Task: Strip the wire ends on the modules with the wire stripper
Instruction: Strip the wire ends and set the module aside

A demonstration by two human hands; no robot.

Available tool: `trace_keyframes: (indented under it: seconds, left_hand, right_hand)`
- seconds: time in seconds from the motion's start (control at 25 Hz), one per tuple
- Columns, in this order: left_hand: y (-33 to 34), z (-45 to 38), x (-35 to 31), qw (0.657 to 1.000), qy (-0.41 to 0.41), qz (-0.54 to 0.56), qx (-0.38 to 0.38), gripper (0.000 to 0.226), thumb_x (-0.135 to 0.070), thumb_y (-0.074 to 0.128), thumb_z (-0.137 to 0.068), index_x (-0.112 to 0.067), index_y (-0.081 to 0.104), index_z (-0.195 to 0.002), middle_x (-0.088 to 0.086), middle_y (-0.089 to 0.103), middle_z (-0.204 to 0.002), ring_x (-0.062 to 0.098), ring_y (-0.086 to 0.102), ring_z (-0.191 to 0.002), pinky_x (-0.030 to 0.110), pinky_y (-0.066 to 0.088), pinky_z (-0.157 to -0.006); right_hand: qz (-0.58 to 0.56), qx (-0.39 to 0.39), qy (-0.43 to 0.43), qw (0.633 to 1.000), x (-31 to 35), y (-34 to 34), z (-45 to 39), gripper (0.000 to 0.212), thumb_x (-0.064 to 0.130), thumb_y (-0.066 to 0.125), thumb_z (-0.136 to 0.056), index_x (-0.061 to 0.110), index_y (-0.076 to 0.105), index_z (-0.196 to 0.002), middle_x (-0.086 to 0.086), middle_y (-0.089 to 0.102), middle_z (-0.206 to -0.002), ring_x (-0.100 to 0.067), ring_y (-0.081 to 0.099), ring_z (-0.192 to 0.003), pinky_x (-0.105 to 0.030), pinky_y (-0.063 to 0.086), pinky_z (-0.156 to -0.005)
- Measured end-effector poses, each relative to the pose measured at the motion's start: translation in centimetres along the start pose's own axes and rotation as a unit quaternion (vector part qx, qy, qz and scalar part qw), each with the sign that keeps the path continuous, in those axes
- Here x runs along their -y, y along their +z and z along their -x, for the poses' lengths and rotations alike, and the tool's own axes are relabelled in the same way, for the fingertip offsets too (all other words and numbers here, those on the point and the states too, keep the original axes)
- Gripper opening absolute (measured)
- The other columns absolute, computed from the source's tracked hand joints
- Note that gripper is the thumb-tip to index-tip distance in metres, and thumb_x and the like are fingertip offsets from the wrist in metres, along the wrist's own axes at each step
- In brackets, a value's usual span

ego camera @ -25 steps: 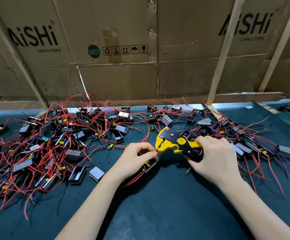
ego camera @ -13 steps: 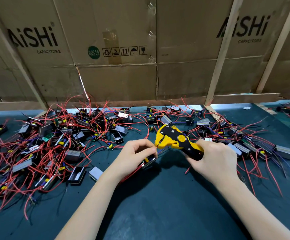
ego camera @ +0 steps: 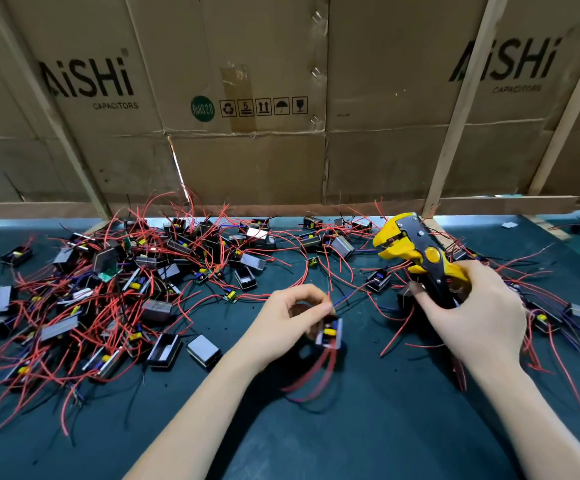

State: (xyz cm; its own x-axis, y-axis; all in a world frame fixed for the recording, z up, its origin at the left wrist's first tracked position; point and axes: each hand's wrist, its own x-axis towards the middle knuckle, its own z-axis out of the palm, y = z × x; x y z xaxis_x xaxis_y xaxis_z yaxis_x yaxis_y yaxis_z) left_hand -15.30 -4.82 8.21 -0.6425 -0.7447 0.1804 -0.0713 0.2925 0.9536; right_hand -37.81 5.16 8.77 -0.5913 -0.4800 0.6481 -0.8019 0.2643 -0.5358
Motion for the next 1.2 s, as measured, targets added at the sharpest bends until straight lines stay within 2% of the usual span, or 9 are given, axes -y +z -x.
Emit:
trace_keyframes:
  seconds: [0.12,0.24,0.4,0.48,0.56,0.68,0.76,0.92,1.2]
  left_hand:
    - [2.0,-0.1,-0.2,0.990,0.006,0.111,0.092,0.046,0.006,0.050,-0.098,-0.010,0.041,-0.141,0.004,0.053,-0.139,0.011,0.058,-0.121,0.028,0.047,-0.102]
    - [1.7,-0.1,-0.4,0.988,-0.007,0.072,0.133,0.067,0.005,0.051,-0.097,-0.021,0.022,-0.152,0.004,0.041,-0.151,0.017,0.056,-0.127,0.027,0.045,-0.104]
    - [-2.9,-0.1,-1.4,0.987,0.063,-0.050,-0.140,0.036,0.009,0.057,-0.091,-0.011,0.062,-0.121,0.006,0.070,-0.114,0.025,0.065,-0.105,0.043,0.049,-0.099]
    - [-6.2,0.2,-1.3,0.915,0.115,-0.202,-0.329,0.031,0.008,0.056,-0.087,-0.010,0.067,-0.109,0.002,0.071,-0.102,0.021,0.064,-0.098,0.044,0.048,-0.093]
    - [-9.3,0.9,-0.8,0.795,0.102,-0.343,-0.490,0.028,0.004,0.057,-0.082,-0.009,0.067,-0.104,0.005,0.068,-0.099,0.027,0.059,-0.096,0.043,0.044,-0.089]
    - [-12.5,2.3,-0.1,0.701,-0.049,-0.416,-0.578,0.024,0.001,0.057,-0.077,-0.007,0.062,-0.099,0.017,0.063,-0.104,0.036,0.050,-0.102,0.044,0.035,-0.086]
    - [-14.0,3.0,0.4,0.685,-0.158,-0.434,-0.564,0.020,0.000,0.059,-0.078,-0.006,0.063,-0.097,0.023,0.061,-0.110,0.040,0.046,-0.108,0.046,0.033,-0.090]
    - [-15.2,3.8,1.1,0.679,-0.283,-0.474,-0.483,0.026,-0.020,0.069,-0.083,-0.006,0.068,-0.105,0.024,0.064,-0.113,0.044,0.048,-0.113,0.047,0.034,-0.094]
    - [-14.5,3.2,1.0,0.675,-0.170,-0.463,-0.549,0.020,-0.019,0.069,-0.083,-0.011,0.072,-0.101,0.019,0.068,-0.103,0.041,0.049,-0.104,0.046,0.031,-0.088]
  right_hand:
    - [-0.013,-0.014,0.000,1.000,0.0,-0.4,-0.2,0.043,0.047,0.079,-0.070,0.015,0.064,-0.095,-0.003,0.065,-0.087,-0.034,0.063,-0.085,-0.046,0.050,-0.077]
    - [-0.037,-0.016,0.024,0.999,-0.2,-0.5,-0.4,0.043,0.048,0.078,-0.070,0.016,0.063,-0.095,-0.002,0.065,-0.086,-0.033,0.063,-0.083,-0.044,0.050,-0.077]
    - [-0.185,0.029,0.037,0.982,-0.2,-0.8,-0.6,0.032,0.041,0.080,-0.072,0.024,0.064,-0.094,0.008,0.069,-0.085,-0.012,0.064,-0.080,-0.023,0.047,-0.079]
    - [-0.310,0.095,0.011,0.946,0.4,-0.9,-0.3,0.019,0.030,0.077,-0.079,0.025,0.064,-0.091,0.012,0.069,-0.081,-0.002,0.061,-0.076,-0.011,0.044,-0.074]
    - [-0.459,0.215,0.005,0.862,1.1,-0.7,0.3,0.014,0.023,0.071,-0.084,0.015,0.064,-0.093,0.002,0.068,-0.083,-0.014,0.063,-0.077,-0.018,0.050,-0.075]
    - [-0.500,0.362,0.148,0.773,2.4,0.4,0.8,0.027,0.026,0.056,-0.094,-0.001,0.059,-0.089,-0.022,0.061,-0.083,-0.025,0.067,-0.068,-0.038,0.054,-0.071]
    - [-0.408,0.393,0.181,0.804,2.5,1.0,1.2,0.034,0.032,0.061,-0.090,-0.001,0.060,-0.084,-0.022,0.063,-0.079,-0.023,0.069,-0.065,-0.034,0.054,-0.069]
    - [-0.292,0.289,0.131,0.902,1.4,0.5,1.3,0.050,0.056,0.065,-0.073,0.007,0.065,-0.081,-0.009,0.071,-0.074,-0.024,0.069,-0.074,-0.040,0.051,-0.080]
    - [-0.215,0.227,0.144,0.939,0.8,0.4,0.5,0.050,0.063,0.057,-0.080,0.014,0.063,-0.085,-0.004,0.071,-0.074,-0.023,0.069,-0.079,-0.035,0.049,-0.072]
